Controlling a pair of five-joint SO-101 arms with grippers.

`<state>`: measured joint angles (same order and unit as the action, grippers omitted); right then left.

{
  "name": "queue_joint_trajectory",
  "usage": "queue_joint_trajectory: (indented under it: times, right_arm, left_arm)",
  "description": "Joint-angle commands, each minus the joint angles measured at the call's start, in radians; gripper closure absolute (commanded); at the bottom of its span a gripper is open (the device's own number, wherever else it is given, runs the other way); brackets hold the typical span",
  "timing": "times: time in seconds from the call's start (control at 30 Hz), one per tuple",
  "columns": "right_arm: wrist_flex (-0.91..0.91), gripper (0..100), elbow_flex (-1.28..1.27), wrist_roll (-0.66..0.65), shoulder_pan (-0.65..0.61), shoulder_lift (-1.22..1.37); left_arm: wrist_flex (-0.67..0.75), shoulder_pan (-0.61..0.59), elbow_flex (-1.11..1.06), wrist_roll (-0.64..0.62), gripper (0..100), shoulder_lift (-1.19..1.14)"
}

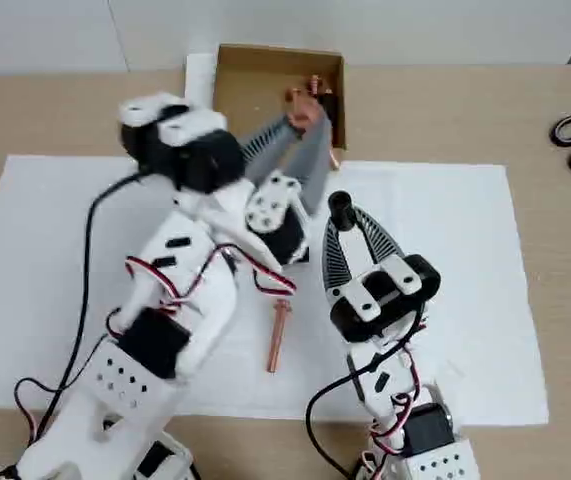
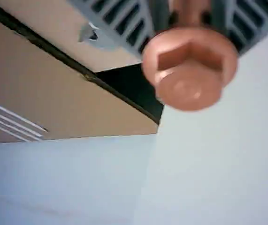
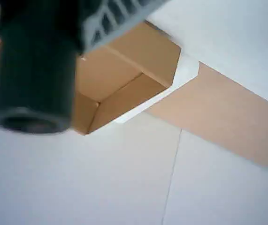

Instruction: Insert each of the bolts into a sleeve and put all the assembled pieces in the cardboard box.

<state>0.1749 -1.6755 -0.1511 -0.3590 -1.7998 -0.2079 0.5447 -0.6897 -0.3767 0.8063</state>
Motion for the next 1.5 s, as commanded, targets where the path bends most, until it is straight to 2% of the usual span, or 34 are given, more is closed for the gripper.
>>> queue_joint_trajectory:
  times: [0.0,0.13,0.37,0.73,0.87,1.07,1.47]
  right_arm:
    - [0.004,99.5,-0.008,-0.005,-0.007,-0.013]
    - [0.002,99.5,-0.008,-0.003,-0.007,-0.013]
    - [-0.073,99.5,-0.008,0.112,-0.007,-0.013]
    - [-0.065,99.5,-0.008,0.107,-0.007,-0.013]
    - [-0.071,99.5,-0.008,0.107,-0.007,-0.013]
    - [-0.073,99.5,-0.008,0.107,-0.007,-0.013]
    - [-0.071,99.5,-0.008,0.107,-0.007,-0.013]
  left_arm:
    - [-0.06,0.012,0.018,-0.006,99,0.041]
    - [-0.17,0.011,0.039,-0.006,99,0.041]
    - [-0.178,0.015,0.039,-0.006,99,0.04]
    - [-0.18,0.02,0.104,-0.006,99,0.04]
    - [-0.183,0.08,0.102,-0.005,99,0.029]
    - [-0.236,0.123,0.111,0.104,99,-0.051]
    - [-0.269,0.084,0.246,0.109,99,-0.054]
